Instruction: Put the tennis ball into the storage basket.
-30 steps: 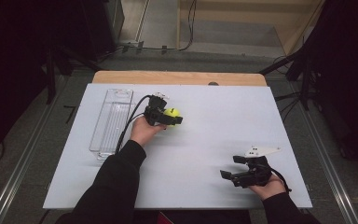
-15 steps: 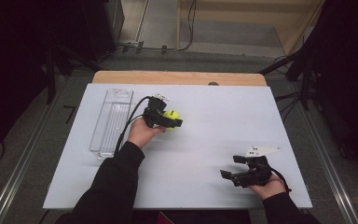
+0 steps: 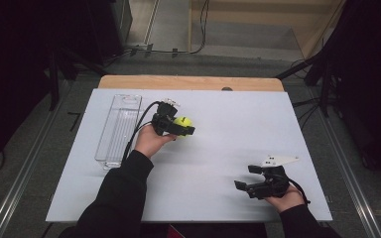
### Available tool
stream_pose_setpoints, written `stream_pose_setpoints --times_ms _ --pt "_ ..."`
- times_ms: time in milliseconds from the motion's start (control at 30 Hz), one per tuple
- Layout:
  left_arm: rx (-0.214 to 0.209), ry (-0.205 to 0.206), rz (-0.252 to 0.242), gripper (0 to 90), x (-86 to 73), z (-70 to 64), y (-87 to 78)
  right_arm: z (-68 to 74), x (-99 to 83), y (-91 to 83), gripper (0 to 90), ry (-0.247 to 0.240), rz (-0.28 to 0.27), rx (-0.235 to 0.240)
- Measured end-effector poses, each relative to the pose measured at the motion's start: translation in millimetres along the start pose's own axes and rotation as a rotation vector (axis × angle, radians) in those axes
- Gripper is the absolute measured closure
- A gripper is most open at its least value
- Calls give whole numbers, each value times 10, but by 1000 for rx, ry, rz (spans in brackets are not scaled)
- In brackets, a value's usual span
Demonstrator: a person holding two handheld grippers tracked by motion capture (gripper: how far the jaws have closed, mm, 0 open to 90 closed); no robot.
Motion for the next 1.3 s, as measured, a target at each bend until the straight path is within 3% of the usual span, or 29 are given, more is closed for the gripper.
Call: stream_pose_setpoints --times_ms 567,1300 --pt "-5 -26 -9 264 77 -61 -203 5 3 0 133 1 0 1" --pt "24 -37 -35 264 144 -11 -457 -3 9 -4 133 -1 -5 -1"
Point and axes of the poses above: each handheld gripper's, and its own axes: y roughly forward along the jaws, x roughly out of its top, z roughly to its left, the point moved 9 cm from there along y, roughly forward along the jaws, and after that the axes turned 6 degrees about -z, right-handed, at the moved point
